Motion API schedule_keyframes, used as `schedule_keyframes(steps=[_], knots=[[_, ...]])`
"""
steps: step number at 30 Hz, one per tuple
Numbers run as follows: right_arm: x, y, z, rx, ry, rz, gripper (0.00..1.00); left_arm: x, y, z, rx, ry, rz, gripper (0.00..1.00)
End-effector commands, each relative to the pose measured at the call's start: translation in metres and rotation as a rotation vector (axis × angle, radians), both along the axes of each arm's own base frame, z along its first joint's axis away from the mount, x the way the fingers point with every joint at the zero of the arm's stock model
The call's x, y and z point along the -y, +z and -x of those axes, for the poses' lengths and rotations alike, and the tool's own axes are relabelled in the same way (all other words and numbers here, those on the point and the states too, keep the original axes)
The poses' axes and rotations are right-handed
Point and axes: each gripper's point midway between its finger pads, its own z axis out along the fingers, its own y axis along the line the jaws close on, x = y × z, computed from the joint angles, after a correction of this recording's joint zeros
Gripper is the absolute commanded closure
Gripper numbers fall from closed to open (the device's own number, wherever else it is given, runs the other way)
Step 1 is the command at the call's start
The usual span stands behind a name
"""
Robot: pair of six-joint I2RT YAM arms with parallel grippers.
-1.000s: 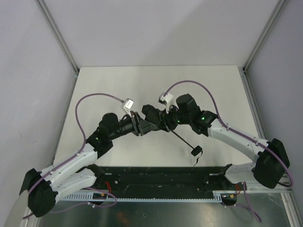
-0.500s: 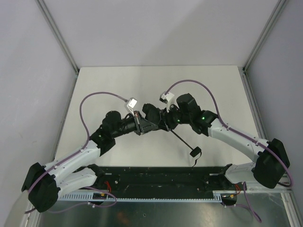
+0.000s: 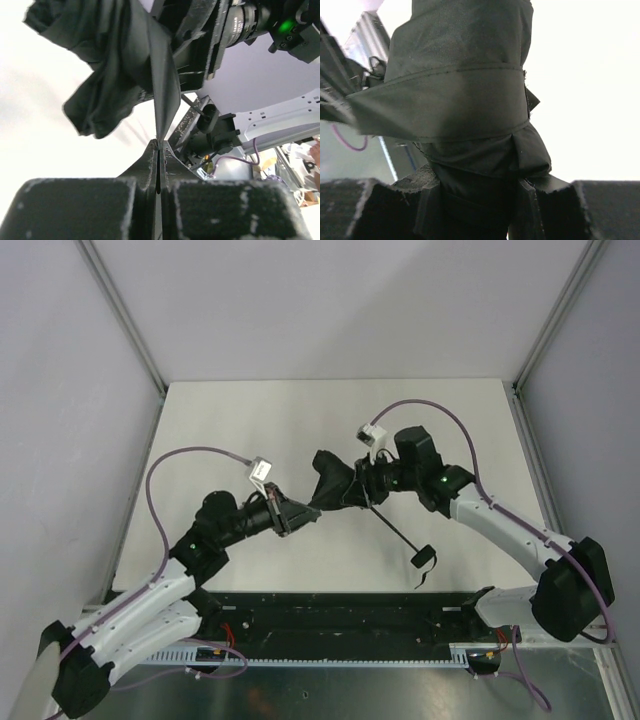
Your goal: Put away the umbrella
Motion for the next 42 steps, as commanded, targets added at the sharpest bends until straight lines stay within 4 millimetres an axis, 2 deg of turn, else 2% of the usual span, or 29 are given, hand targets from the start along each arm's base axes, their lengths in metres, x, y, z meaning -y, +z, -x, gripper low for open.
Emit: schedule_keyframes(steps=[1,6,10,12,14,17,19,21,23,25,27,30,33,38,42], knots=[[0.007,0.062,-0.013,0.057,-0.01,-0.223,1.0,-0.018,-0.019,0.001,0.023,0.044,-0.147,1.0],[0.033,0.091,-0.01,-0.016,0.024,-0.409,1.0,-0.031,-0.043,-0.001,-0.006,0.067,-0.27,1.0],[0.036,0.113,0.01,-0.04,0.105,-0.499,1.0,-0.029,-0.057,0.002,-0.045,0.035,-0.296,1.0],[0.032,0.121,0.02,-0.053,0.13,-0.537,1.0,-0.024,-0.051,0.002,-0.034,0.019,-0.267,1.0],[0.022,0.12,0.026,-0.049,0.135,-0.546,1.0,-0.013,-0.032,0.003,-0.006,-0.012,-0.178,1.0],[0.005,0.111,0.022,-0.009,0.104,-0.537,1.0,0.003,-0.007,0.008,0.004,-0.081,-0.053,1.0],[-0.007,0.103,0.018,-0.002,0.102,-0.54,1.0,0.009,-0.003,0.011,-0.001,-0.106,-0.031,1.0],[-0.014,0.107,0.019,0.015,0.127,-0.602,1.0,0.007,-0.016,0.007,-0.025,-0.08,-0.051,1.0],[-0.017,0.122,0.028,0.024,0.187,-0.671,1.0,0.0,-0.038,0.002,-0.055,-0.032,-0.111,1.0],[-0.017,0.135,0.046,0.004,0.267,-0.715,1.0,-0.008,-0.06,-0.006,-0.076,0.021,-0.184,1.0],[-0.017,0.14,0.069,-0.034,0.351,-0.72,1.0,-0.015,-0.068,-0.016,-0.059,0.069,-0.23,1.0],[-0.017,0.15,0.111,-0.073,0.48,-0.719,1.0,-0.016,-0.05,-0.029,0.05,0.105,-0.233,1.0],[-0.013,0.161,0.146,-0.084,0.557,-0.72,1.0,-0.017,-0.02,-0.033,0.185,0.12,-0.189,1.0],[-0.008,0.176,0.177,-0.106,0.623,-0.739,1.0,-0.022,0.028,-0.028,0.38,0.148,-0.068,1.0],[-0.006,0.191,0.197,-0.122,0.697,-0.794,1.0,-0.027,0.063,-0.013,0.522,0.15,0.064,1.0]])
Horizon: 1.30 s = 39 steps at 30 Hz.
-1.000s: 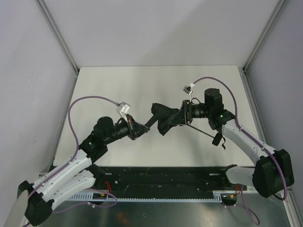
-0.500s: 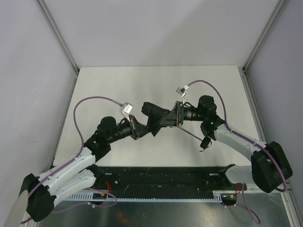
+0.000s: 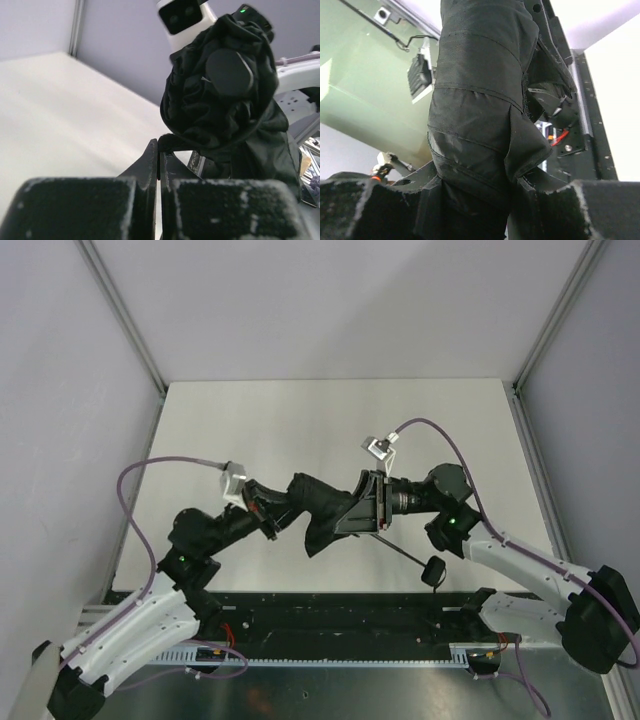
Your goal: Put away the umbrella
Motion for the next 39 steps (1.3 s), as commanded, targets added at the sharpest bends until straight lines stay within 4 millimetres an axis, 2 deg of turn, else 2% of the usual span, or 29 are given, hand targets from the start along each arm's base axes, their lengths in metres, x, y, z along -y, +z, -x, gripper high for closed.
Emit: schedule_keyframes(steps=[1,4,9,14,17,23,27,31,33,35,37,39], knots=[[0.021,0.063,0.062,0.183,0.217,-0.201,1.0,-0.015,0.004,-0.012,0.108,0.107,0.046,1.0],[0.022,0.065,0.052,0.178,0.188,-0.206,1.0,-0.015,0.002,-0.008,0.099,0.097,0.071,1.0],[0.018,0.059,0.026,0.217,0.113,-0.174,1.0,-0.012,-0.024,-0.016,-0.03,0.111,0.061,1.0],[0.011,0.034,-0.006,0.246,-0.011,-0.058,1.0,-0.016,-0.065,-0.035,-0.306,0.204,-0.027,0.99],[0.009,0.017,-0.028,0.268,-0.102,0.019,1.0,-0.018,-0.086,-0.033,-0.415,0.207,-0.079,0.97],[0.008,-0.018,-0.065,0.398,-0.27,0.172,1.0,-0.021,-0.088,-0.022,-0.468,0.177,-0.08,0.92],[0.012,-0.033,-0.098,0.489,-0.431,0.266,1.0,-0.017,-0.09,-0.012,-0.482,0.121,-0.09,0.98],[0.015,-0.033,-0.136,0.551,-0.66,0.347,1.0,-0.005,-0.083,0.011,-0.488,-0.025,-0.078,1.0],[0.021,-0.033,-0.154,0.58,-0.797,0.396,1.0,-0.004,-0.086,0.019,-0.505,-0.057,-0.086,1.0],[0.031,-0.027,-0.172,0.566,-0.904,0.38,1.0,-0.009,-0.106,0.019,-0.571,-0.021,-0.119,1.0],[0.044,-0.011,-0.183,0.531,-0.953,0.28,1.0,-0.017,-0.132,0.016,-0.638,0.051,-0.141,1.0],[0.048,0.008,-0.181,0.445,-0.873,0.111,1.0,-0.025,-0.157,0.01,-0.68,0.12,-0.165,1.0]])
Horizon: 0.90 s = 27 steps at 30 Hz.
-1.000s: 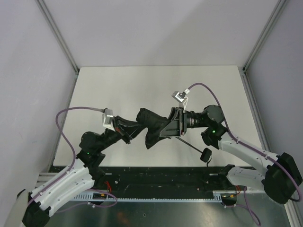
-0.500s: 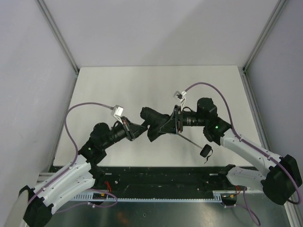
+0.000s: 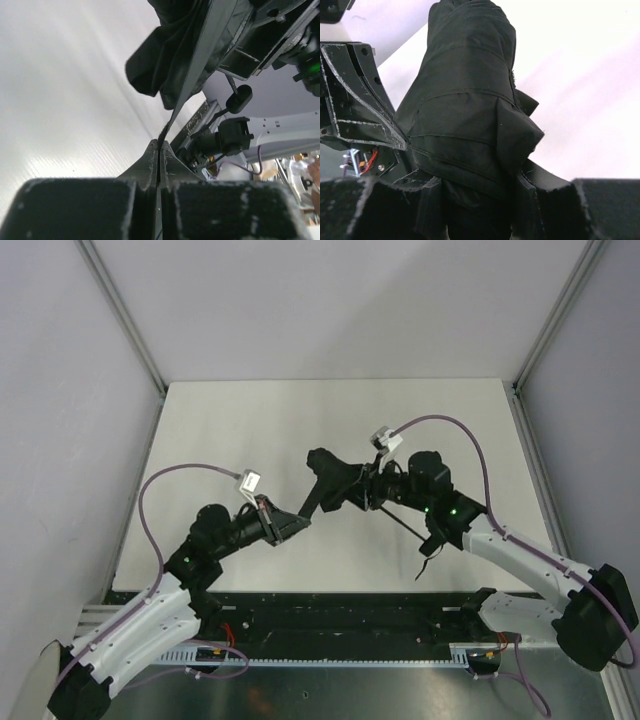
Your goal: Put away the umbrella
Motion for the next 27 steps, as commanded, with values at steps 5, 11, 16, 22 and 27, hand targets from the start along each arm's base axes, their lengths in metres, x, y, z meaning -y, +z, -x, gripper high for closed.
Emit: schedule_keyframes(steps=[5,11,16,22,27], knots=[[0.015,0.115,-0.001,0.019,0.229,-0.51,1.0,-0.019,-0.079,-0.008,-0.169,0.083,-0.19,1.0],[0.003,0.107,0.043,-0.048,0.325,-0.472,1.0,-0.013,-0.072,-0.02,-0.128,0.062,-0.226,1.0],[0.005,0.074,0.034,0.019,0.217,-0.282,1.0,-0.011,-0.06,-0.019,-0.095,0.037,-0.2,1.0],[0.034,0.015,-0.011,0.125,-0.008,0.062,1.0,-0.021,-0.014,-0.007,-0.016,0.038,-0.053,0.97],[0.046,0.008,-0.023,0.159,-0.08,0.158,1.0,-0.029,0.016,0.008,0.015,0.015,0.035,0.66]])
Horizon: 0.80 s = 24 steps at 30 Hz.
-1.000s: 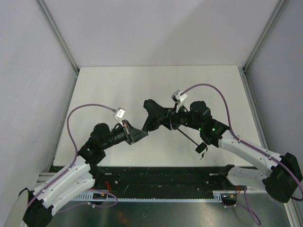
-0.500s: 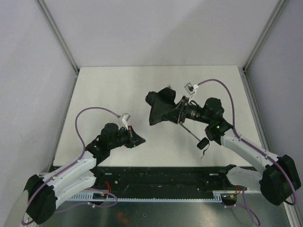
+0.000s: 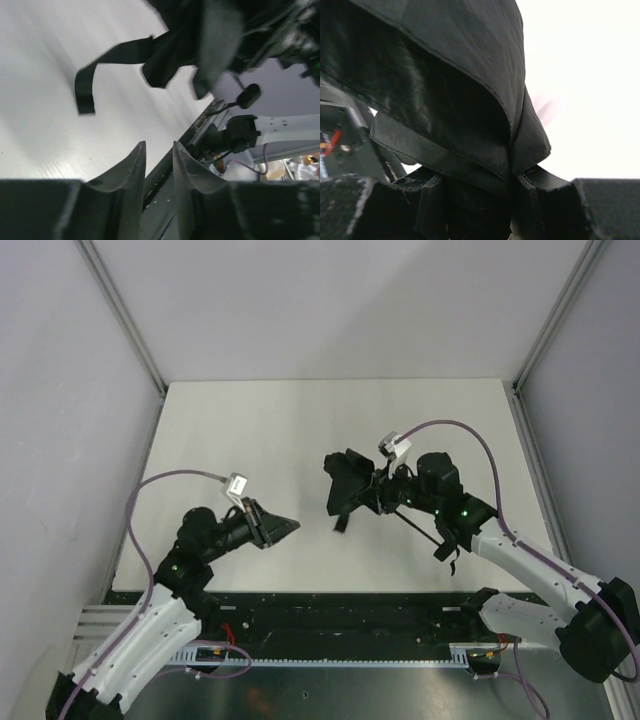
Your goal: Put away the umbrella
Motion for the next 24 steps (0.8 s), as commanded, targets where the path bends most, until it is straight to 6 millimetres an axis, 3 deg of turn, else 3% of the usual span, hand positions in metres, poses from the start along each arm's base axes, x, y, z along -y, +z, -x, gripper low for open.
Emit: schedule_keyframes(steps=[1,6,8,11,15,21,24], knots=[[0.012,0.031,-0.02,0.144,-0.053,0.055,1.0,-0.001,0.036,0.015,0.028,-0.054,0.088,0.59],[0.0,0.062,0.008,0.073,0.121,-0.102,1.0,-0.003,0.048,0.011,-0.051,-0.021,0.152,0.25],[0.002,0.074,0.015,0.044,0.167,-0.148,1.0,-0.004,0.049,0.006,-0.144,0.016,0.194,0.2],[0.007,0.085,0.024,0.021,0.239,-0.196,1.0,0.0,0.032,-0.001,-0.392,0.069,0.272,0.21],[0.006,0.094,0.047,0.009,0.384,-0.231,1.0,0.012,0.005,0.005,-0.779,0.057,0.343,0.26],[0.005,0.109,0.073,0.07,0.568,-0.257,1.0,0.023,0.004,-0.002,-0.883,0.023,0.32,0.29],[0.001,0.12,0.064,0.061,0.548,-0.286,1.0,0.024,0.001,-0.009,-0.769,-0.013,0.248,0.33]])
